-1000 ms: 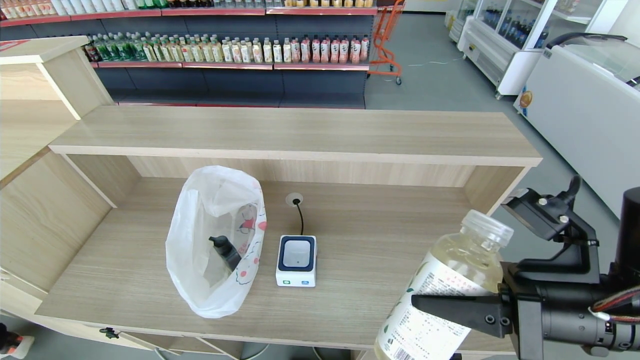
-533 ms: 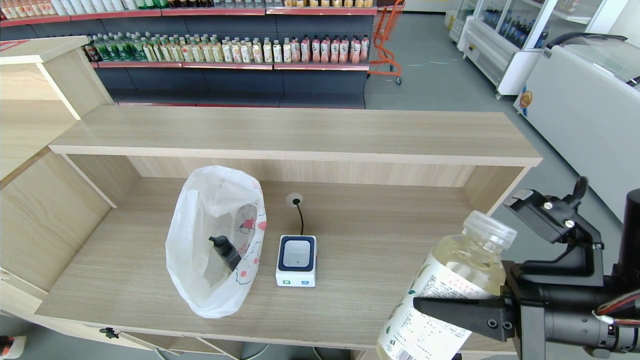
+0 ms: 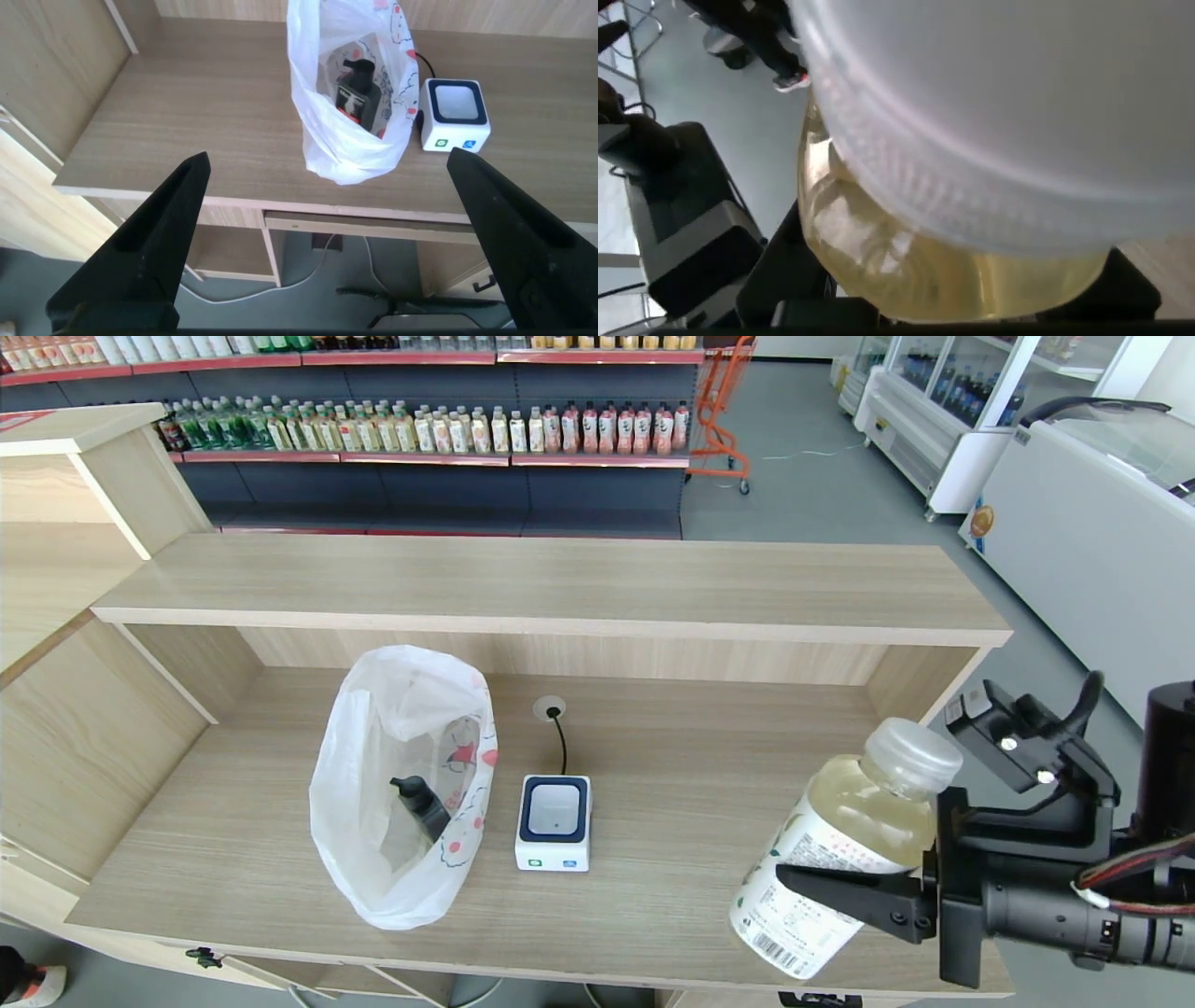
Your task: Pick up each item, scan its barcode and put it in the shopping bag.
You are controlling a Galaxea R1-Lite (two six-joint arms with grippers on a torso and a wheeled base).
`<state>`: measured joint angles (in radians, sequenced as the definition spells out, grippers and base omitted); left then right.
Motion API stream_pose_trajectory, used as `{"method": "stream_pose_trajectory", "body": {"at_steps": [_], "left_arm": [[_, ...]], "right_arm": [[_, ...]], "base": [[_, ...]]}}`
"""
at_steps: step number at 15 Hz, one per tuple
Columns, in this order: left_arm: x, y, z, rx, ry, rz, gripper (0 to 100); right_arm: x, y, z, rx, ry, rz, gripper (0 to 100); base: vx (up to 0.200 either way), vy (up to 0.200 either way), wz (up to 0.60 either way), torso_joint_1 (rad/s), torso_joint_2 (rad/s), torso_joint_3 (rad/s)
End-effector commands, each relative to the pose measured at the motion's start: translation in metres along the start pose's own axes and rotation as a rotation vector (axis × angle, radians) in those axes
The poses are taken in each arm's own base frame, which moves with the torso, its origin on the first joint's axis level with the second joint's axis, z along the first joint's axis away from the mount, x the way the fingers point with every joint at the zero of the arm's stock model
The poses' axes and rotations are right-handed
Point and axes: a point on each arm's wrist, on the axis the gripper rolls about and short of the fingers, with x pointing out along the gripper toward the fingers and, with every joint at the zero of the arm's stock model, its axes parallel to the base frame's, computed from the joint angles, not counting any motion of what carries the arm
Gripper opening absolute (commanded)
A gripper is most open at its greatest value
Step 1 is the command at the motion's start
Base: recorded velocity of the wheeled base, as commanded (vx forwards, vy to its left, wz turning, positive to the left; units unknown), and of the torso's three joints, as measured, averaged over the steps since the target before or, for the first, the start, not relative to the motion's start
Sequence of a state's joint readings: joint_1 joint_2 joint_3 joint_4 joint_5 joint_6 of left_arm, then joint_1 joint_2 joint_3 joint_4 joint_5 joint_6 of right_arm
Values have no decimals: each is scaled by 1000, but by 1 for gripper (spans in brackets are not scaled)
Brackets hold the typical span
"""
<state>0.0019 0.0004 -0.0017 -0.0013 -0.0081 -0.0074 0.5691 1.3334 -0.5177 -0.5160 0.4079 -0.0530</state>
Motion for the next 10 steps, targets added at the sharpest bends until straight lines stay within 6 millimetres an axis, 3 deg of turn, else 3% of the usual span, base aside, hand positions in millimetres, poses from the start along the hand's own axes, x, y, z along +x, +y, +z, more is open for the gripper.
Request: {"method": "stream_pose_trajectory", "body": {"at_steps": [1,4,7,10], "left_arm": [[0,0,0,0,-1,2,100],[0,0,0,0,-1,0,100],[0,0,0,0,-1,-2,100],[0,0,0,0,-1,-2,100]], "right_arm": [[7,-34,-18,-140,67,-128,0],[16,-67,-39,-328,40,-242,0],[30,-76,-53,-363,-8,-249,0],[31,-74,-57,-396,-30,-244,0]], "base": [[0,0,0,0,0,0],[0,0,0,0,0,0],[0,0,0,0,0,0],[0,0,0,0,0,0]]}}
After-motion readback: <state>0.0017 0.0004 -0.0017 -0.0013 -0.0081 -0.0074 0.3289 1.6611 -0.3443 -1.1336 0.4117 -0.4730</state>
